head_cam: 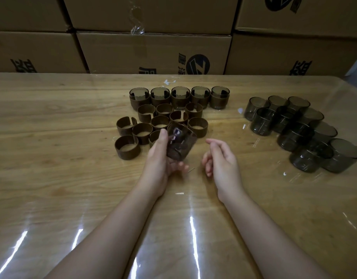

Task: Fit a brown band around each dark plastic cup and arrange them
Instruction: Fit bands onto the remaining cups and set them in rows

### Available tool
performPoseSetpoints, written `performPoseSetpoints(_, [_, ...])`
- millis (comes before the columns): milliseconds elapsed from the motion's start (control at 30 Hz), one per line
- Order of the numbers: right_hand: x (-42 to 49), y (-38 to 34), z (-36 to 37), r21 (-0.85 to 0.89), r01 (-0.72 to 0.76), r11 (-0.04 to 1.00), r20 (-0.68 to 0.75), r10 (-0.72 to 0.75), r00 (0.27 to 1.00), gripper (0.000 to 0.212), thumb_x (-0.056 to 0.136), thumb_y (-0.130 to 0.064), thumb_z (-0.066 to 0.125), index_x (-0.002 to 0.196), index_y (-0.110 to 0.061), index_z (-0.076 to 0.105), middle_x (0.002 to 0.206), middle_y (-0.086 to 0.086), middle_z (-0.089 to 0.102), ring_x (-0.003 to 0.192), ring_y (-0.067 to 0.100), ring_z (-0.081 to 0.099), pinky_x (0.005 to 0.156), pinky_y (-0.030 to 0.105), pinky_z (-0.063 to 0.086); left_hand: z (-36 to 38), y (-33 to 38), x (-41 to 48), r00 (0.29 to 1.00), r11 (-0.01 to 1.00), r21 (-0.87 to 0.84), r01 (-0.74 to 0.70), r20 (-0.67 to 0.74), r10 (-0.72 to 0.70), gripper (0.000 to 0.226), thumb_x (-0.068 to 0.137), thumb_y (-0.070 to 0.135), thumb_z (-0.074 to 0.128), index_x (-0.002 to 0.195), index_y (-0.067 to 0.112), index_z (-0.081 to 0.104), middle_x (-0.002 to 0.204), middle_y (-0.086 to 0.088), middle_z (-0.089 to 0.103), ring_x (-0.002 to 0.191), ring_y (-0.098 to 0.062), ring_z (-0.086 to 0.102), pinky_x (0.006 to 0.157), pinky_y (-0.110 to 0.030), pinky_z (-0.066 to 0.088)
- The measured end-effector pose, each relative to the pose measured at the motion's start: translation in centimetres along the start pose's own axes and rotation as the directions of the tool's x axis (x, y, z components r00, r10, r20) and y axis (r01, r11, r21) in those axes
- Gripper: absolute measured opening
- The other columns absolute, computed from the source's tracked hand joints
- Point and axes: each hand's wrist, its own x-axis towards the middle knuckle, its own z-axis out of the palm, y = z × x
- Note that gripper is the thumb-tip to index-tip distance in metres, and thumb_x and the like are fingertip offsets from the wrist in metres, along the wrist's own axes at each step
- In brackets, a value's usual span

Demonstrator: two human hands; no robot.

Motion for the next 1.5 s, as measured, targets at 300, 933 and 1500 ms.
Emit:
performPoseSetpoints(300, [2.6, 0.1, 1.1, -0.383, 0.004, 0.924, 0.033, 0.009, 0.999, 0.043, 0.099, -0.024, 0.049, 0.139, -0.035, 0.038, 0.075, -0.003, 0.06, 0.069, 0.012, 0.061, 0.059, 0.025, 0.045, -0.2, -0.1, -0.1, 0.991, 0.992, -0.123, 0.015, 0.13, 0.002, 0.052, 0.072, 0.018, 0.072, 0.121, 0.017, 0.055, 0.102, -0.005, 0.073, 0.096, -0.034, 0.07, 0.072, -0.037, 0.059])
performPoseSetpoints(933, [1.8, 0.6, -1.6, -0.114, 0.018, 0.993, -0.051, -0.024, 0.998, 0.017, 0.086, -0.023, 0.07, 0.098, -0.03, 0.06, 0.081, -0.018, 0.069, 0.076, -0.004, 0.065, 0.061, 0.009, 0.047, -0.1, -0.5, 0.4, 0.995, 0.996, 0.008, -0.088, 0.051, 0.087, 0.06, 0.058, 0.048, 0.077, 0.115, 0.037, 0.061, 0.124, -0.006, 0.061, 0.105, -0.018, 0.066, 0.076, -0.034, 0.054])
performPoseSetpoints(1500, [0.9, 0.4, -1.4, -0.022, -0.003, 1.0, -0.027, 0.002, 1.0, 0.031, 0.1, -0.038, 0.04, 0.084, -0.023, 0.063, 0.067, -0.003, 0.065, 0.049, 0.002, 0.053, 0.048, 0.01, 0.042, -0.4, -0.8, 0.5, 0.994, 0.996, 0.062, -0.069, 0.094, 0.063, 0.06, 0.062, 0.019, 0.081, 0.115, 0.036, 0.059, 0.123, -0.006, 0.059, 0.111, -0.028, 0.064, 0.086, -0.04, 0.056])
